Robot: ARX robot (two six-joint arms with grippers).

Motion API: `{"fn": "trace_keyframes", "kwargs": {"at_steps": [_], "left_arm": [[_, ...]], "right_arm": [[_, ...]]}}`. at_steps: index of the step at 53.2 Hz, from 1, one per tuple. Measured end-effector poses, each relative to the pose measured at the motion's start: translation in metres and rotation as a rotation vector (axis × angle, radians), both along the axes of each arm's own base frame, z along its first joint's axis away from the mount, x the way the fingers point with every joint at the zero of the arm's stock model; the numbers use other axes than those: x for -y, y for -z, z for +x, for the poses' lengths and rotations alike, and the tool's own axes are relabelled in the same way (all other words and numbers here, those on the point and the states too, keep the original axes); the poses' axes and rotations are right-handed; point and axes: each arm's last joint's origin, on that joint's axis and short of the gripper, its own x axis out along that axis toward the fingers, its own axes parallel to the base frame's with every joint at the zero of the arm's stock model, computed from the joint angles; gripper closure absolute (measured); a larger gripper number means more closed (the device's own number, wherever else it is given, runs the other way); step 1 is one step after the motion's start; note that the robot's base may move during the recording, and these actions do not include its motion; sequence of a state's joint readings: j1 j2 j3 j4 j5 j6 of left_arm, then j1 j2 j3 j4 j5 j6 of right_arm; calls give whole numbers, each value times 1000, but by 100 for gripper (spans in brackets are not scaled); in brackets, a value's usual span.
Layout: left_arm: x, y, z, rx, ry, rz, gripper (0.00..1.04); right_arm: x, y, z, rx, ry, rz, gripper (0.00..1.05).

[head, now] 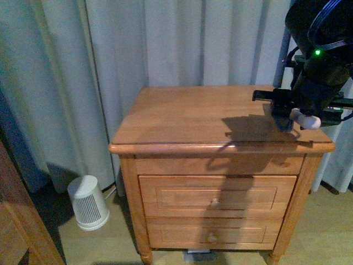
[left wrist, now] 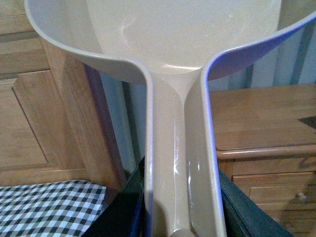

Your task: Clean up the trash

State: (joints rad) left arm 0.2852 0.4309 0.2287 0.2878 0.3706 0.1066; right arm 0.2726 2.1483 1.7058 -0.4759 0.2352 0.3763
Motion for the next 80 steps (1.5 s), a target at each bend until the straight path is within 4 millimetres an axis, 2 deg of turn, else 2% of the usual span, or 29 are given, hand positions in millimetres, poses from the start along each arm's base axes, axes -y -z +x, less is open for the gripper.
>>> {"fn": "trace_keyframes", "kwargs": {"at_steps": [5, 20, 23, 29, 36, 38, 46, 52, 60, 72, 80], "left_arm": [[0, 0, 0, 0, 0, 0, 77], [0, 0, 0, 0, 0, 0, 77], [0, 0, 0, 0, 0, 0, 77], [0, 0, 0, 0, 0, 0, 77], [0, 0, 0, 0, 0, 0, 77], [0, 0, 0, 0, 0, 0, 77], [0, 0, 0, 0, 0, 0, 77], [0, 0, 0, 0, 0, 0, 77], [0, 0, 0, 0, 0, 0, 77], [0, 0, 0, 0, 0, 0, 77], [0, 0, 0, 0, 0, 0, 77]], "right_arm": [[1, -1, 1, 14, -3, 1, 83], [8, -6, -3, 90, -29, -66, 84], [11, -13, -7, 136, -42, -88, 84], [17, -48, -26, 315, -75, -175, 84], [23, -86, -62, 495, -97, -229, 84], [24, -98, -80, 561, -104, -244, 84], [28, -117, -136, 716, -125, -288, 84], [34, -117, -181, 770, -141, -319, 84], [51, -107, -245, 807, -93, -356, 84], [59, -103, -292, 865, -42, -347, 84], [62, -93, -306, 851, -19, -345, 84]]}}
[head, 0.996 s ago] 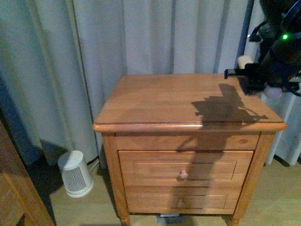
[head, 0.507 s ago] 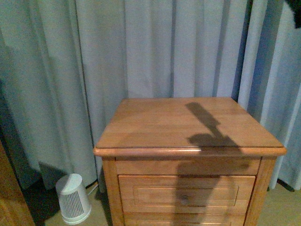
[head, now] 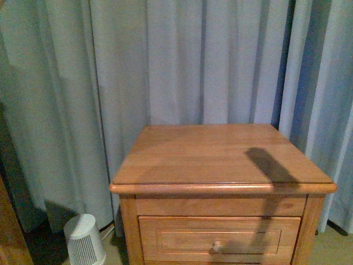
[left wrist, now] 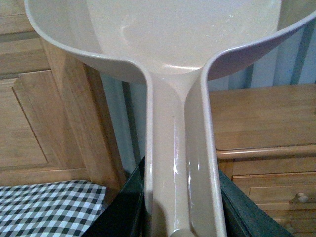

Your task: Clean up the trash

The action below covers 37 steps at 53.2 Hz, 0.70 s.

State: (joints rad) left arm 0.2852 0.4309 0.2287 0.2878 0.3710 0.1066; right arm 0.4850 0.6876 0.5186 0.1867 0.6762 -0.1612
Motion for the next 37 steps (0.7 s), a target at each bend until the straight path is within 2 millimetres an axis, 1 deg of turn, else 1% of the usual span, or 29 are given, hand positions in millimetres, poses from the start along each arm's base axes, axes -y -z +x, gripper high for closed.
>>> {"fn": "trace_keyframes", "kwargs": {"at_steps": [6, 16, 21, 37], "left_arm": [[0, 0, 0, 0, 0, 0, 77], [0, 0, 0, 0, 0, 0, 77], [0, 0, 0, 0, 0, 0, 77], [0, 0, 0, 0, 0, 0, 77]], "right_arm": [[0, 6, -5, 6, 10, 10, 84], [1, 12, -6, 11, 24, 14, 84], [1, 12, -7, 19, 48, 23, 84], [0, 14, -8, 23, 48, 28, 84]]}}
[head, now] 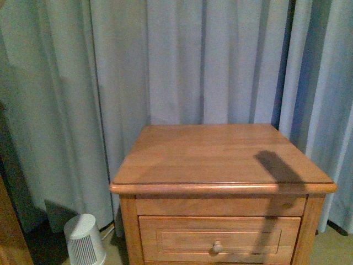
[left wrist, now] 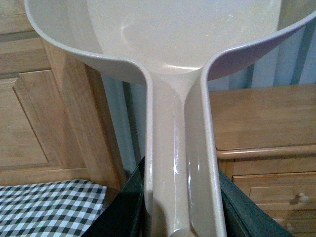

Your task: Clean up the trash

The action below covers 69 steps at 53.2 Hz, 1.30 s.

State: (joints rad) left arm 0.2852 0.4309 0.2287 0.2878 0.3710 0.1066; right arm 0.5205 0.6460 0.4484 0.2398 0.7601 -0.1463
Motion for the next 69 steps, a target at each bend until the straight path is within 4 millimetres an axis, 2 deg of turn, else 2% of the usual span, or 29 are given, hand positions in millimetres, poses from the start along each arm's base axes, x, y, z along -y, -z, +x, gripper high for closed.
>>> {"fn": "trace_keyframes", "kwargs": {"at_steps": [69], "left_arm": [[0, 0, 0, 1, -2, 0, 77]], "right_arm": [[0, 1, 0, 0, 0, 1, 84]]}}
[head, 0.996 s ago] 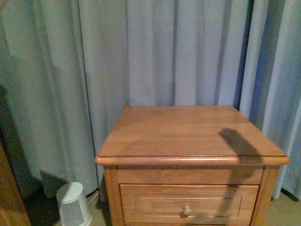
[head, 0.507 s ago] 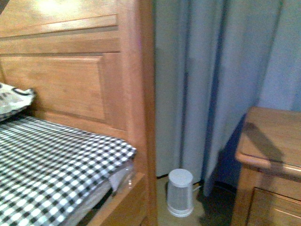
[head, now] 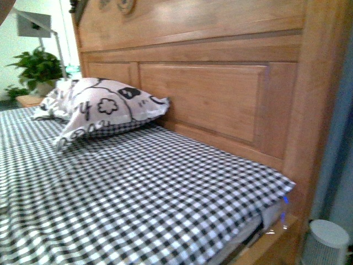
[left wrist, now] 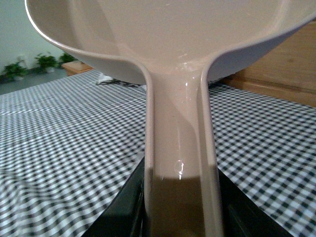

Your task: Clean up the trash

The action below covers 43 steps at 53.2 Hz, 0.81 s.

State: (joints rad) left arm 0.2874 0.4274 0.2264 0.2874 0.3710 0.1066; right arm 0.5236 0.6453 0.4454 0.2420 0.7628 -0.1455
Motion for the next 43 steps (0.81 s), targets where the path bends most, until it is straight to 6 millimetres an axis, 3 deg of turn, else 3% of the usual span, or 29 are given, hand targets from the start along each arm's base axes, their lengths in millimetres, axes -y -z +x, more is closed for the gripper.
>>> {"fn": "trace_keyframes", "kwargs": {"at_steps": [43], "left_arm": [[0, 0, 0, 1, -1, -3, 77]], "right_arm": [[0, 0, 0, -1, -1, -1, 84]]}}
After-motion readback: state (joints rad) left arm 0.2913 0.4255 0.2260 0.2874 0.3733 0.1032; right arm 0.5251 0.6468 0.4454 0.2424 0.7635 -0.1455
